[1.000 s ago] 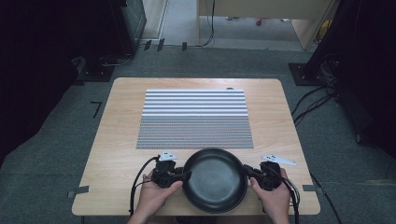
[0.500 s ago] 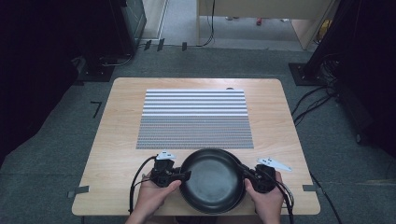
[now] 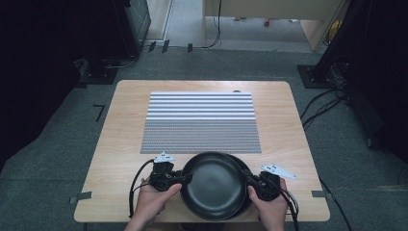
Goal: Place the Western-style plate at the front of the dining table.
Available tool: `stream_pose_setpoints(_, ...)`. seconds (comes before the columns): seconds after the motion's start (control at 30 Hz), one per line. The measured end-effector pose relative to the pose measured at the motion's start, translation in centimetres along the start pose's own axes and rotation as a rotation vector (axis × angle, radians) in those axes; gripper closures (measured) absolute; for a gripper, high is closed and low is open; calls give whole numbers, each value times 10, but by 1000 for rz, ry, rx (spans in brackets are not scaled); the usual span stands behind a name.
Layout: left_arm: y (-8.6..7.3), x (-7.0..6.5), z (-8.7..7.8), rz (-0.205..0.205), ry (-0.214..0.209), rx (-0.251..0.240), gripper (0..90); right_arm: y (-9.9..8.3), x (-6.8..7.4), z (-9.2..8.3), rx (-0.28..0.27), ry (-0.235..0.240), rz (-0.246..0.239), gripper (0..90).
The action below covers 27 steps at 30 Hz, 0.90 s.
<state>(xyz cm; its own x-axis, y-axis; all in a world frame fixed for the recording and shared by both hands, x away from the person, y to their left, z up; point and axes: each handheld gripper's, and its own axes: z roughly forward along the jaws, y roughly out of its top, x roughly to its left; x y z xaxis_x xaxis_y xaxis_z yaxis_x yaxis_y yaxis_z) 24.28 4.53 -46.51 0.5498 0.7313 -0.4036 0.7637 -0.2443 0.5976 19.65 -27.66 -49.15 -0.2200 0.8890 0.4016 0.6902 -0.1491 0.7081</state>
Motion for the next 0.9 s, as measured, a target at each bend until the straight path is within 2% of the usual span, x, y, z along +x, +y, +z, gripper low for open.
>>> stream_pose_setpoints(0.1, 0, 0, 1, 6, 10, 6, 635, -1, 1, 1, -1, -10, -12, 827)
stream_pose_setpoints(0.4, -1, 1, 0, 35, 11, 30, 644, -2, -3, 4, -4, 19, 0, 823)
stream_pose_setpoints(0.6, -2, 1, 2, 51, -7, 56, 642, -1, -7, 3, 17, 36, 29, 810)
stream_pose_setpoints(0.67, -2, 1, 3, 52, -10, 54, 650, -1, -8, 2, 22, 38, 31, 802)
stream_pose_setpoints(0.77, -3, 2, 3, 50, -12, 44, 658, -2, -9, 5, 61, 63, 54, 756)
stream_pose_setpoints(0.83, -3, 3, 2, 46, -15, 43, 662, -2, -9, 6, 60, 65, 56, 751)
stream_pose_setpoints(0.87, -3, 3, 2, 44, -18, 42, 668, -3, -10, 6, 57, 71, 79, 757)
stream_pose_setpoints(0.9, -3, 4, 2, 42, -20, 42, 668, -3, -10, 6, 57, 71, 79, 757)
